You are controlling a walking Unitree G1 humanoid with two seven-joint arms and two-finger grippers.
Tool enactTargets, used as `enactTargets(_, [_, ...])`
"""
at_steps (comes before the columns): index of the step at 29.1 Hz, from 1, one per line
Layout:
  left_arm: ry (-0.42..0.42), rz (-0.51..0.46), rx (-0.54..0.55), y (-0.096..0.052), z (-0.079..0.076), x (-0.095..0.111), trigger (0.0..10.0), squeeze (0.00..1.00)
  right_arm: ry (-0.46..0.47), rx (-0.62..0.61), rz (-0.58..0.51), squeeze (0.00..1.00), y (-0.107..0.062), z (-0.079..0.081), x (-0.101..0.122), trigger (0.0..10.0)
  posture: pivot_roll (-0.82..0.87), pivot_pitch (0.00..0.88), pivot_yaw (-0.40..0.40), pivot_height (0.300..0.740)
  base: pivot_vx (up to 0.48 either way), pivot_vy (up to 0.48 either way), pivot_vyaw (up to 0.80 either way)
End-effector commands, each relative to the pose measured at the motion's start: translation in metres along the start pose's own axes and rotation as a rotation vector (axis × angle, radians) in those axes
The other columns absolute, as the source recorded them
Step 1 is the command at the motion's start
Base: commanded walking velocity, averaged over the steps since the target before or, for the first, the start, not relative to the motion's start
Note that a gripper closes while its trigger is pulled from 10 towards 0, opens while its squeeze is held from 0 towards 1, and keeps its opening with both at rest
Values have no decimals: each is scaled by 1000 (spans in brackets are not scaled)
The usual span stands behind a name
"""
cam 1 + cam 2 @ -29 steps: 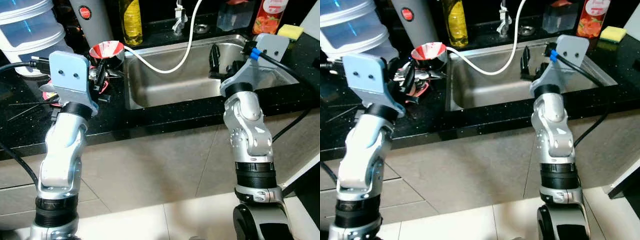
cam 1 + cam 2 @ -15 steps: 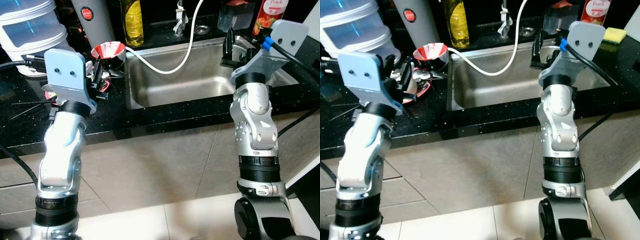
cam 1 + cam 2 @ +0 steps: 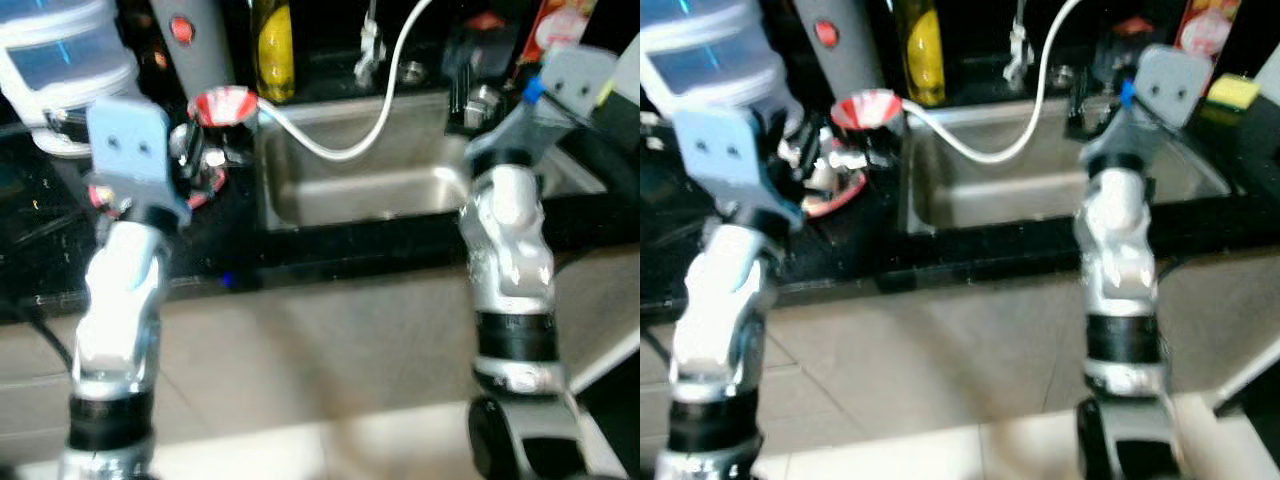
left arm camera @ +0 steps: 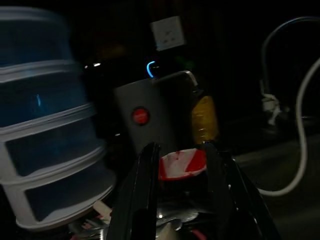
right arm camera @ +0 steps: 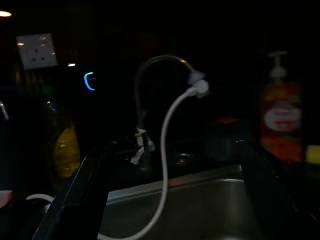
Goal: Kitchen organization
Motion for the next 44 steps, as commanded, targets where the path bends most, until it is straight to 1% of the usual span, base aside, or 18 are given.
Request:
enactTargets(1, [9,-1,-11,1,-2,0,10000,0,-7,-18,-2,0,2,-5,0,10000,47,0,74,740,345,0,0])
enactTargets(13, [8,2,-10,-1,-4,-1,10000,0,-8,-19,1,0,2,-8,-2,10000,51,0,70,740,344,0,0])
enactTargets(34, [7,14,-7,-3,-5,-4,10000,0,-9,-12,3,0,3,-7,-3,10000,51,0,62,740,315,0,0])
enactTargets(44, [3,28,-4,-5,-7,-5,10000,0,-9,-4,7,0,4,-5,-4,10000,57,0,52,740,0,0,0])
Point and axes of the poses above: a point about 5 cm out from each wrist's last joint towards the gripper, its own y axis pointing out of the wrist towards the gripper, its own x axis along the axis of the wrist's last joint, z = x × y, the point moved 4 cm from there along y, pointing out of the wrist towards the gripper, and after that the axes turned 12 degrees about y, right-handed, at the moved point
